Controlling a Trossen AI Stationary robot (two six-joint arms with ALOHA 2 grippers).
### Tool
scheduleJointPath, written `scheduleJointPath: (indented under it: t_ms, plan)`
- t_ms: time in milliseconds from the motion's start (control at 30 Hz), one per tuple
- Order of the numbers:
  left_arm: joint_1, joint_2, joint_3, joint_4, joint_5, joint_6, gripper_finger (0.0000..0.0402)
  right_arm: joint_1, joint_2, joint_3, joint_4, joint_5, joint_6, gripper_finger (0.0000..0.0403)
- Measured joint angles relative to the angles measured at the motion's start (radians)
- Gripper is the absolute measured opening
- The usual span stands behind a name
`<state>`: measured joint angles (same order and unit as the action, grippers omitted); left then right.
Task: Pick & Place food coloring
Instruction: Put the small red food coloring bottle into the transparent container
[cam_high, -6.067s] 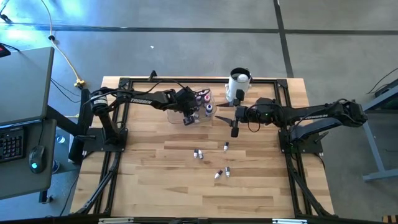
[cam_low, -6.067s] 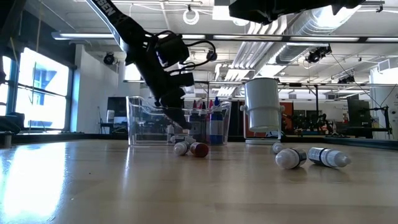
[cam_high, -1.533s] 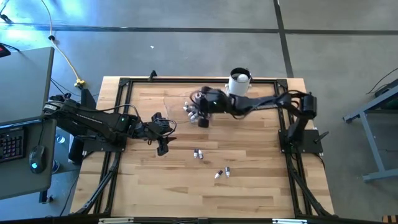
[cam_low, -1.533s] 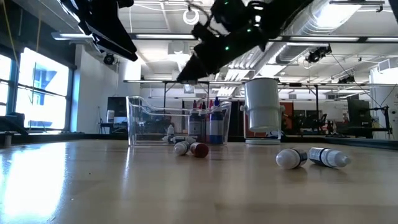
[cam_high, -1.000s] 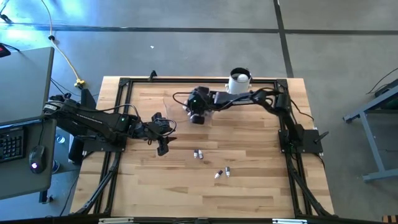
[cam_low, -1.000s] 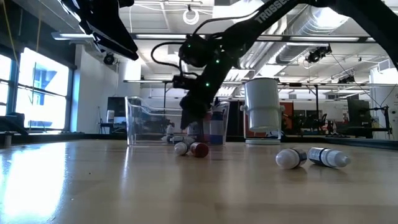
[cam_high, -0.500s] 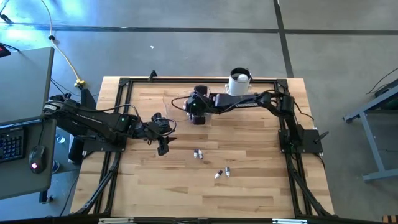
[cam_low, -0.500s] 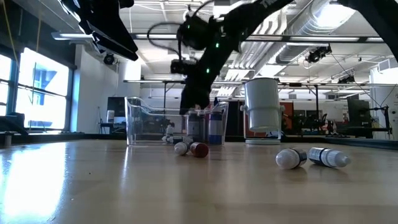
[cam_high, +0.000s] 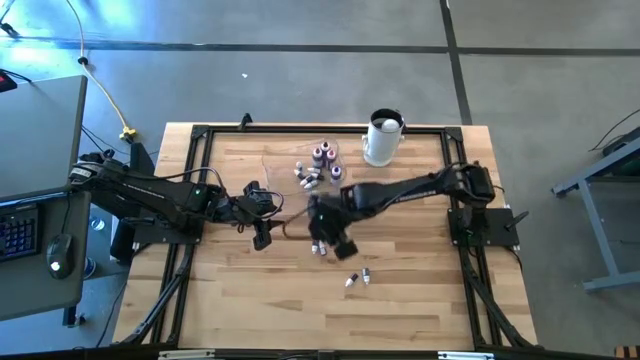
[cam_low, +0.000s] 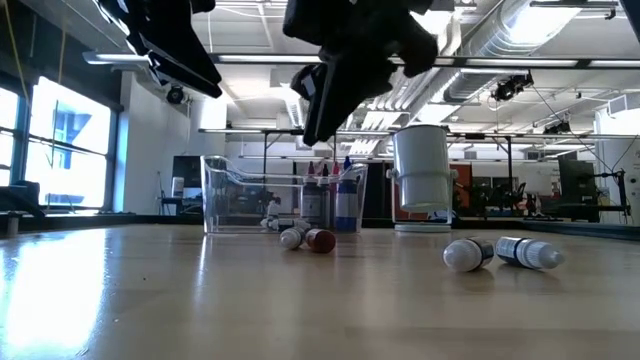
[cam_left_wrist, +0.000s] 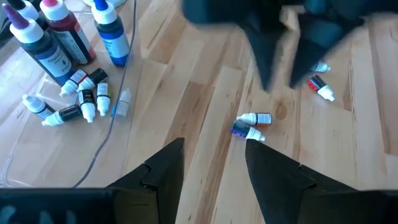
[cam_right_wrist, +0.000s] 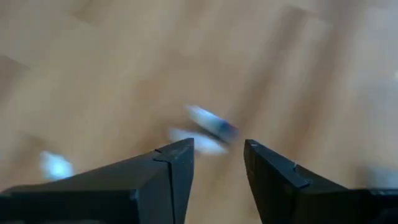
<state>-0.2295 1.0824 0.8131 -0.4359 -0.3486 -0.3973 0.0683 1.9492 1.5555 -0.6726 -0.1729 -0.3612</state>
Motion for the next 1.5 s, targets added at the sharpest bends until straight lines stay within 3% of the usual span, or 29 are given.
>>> scheduleJointPath:
  t_ms: [67,233,500,700,1000,1200,1500]
  plan:
    - [0.0,0.0,0.0,0.0,0.0,0.0,0.0168,0.026,0.029,0.0,0.023,-0.011,0.009,0.0128]
    - [0.0,0.0,0.0,-0.004,0.0,0.0,0.0168,0.054,0.1,-0.001,0.033,0.092,-0.085,0.0128]
    - [0.0,0.0,0.0,0.0,0.0,0.036,0.0168,0.053,0.133,-0.001,0.029,0.071,-0.244,0.015]
    - [0.0,0.0,0.0,0.017,0.0,0.037,0.0168,0.055,0.142,0.0,0.034,-0.002,-0.353,0.0177]
    - [0.0,0.0,-0.001,0.034,0.0,0.038,0.0168,0.055,0.215,0.0,0.077,0.025,-0.459,0.0189]
    - [0.0,0.0,-0.001,0.034,0.006,0.038,0.0168,0.049,0.239,0.005,0.073,0.082,-0.512,0.0173]
    - [0.0,0.0,-0.001,0.036,0.013,0.034,0.0168,0.012,0.244,0.002,0.089,0.028,-0.506,0.0113]
